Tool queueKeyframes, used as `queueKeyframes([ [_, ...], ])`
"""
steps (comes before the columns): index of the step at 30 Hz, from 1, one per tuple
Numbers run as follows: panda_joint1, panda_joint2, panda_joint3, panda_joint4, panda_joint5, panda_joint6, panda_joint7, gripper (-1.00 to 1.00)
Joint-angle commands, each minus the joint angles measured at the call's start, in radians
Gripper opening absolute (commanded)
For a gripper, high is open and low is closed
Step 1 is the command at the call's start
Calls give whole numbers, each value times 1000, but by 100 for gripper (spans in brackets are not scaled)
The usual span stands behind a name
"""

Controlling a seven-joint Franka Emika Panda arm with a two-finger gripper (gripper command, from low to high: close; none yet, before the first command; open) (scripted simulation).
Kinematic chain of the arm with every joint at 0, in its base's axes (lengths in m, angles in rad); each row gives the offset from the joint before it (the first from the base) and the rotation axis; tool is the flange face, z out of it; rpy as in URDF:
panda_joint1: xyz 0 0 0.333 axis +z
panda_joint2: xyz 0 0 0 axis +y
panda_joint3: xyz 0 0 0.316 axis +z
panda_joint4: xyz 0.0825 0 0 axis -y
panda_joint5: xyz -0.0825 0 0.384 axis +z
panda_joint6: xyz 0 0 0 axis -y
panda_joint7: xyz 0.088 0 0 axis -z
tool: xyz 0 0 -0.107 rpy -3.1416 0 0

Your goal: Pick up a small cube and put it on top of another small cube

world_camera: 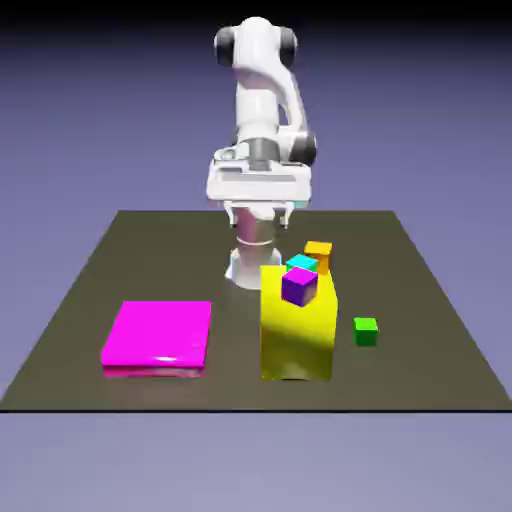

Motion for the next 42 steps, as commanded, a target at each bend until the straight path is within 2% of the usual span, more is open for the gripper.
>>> queueKeyframes([
  [1, -7, 7, 36, 5, 8, -8, 24, 100],
  [23, -172, 167, 834, 107, 180, -183, 540, 100],
  [42, -644, 110, 1522, -6, 138, 95, 871, 100],
])
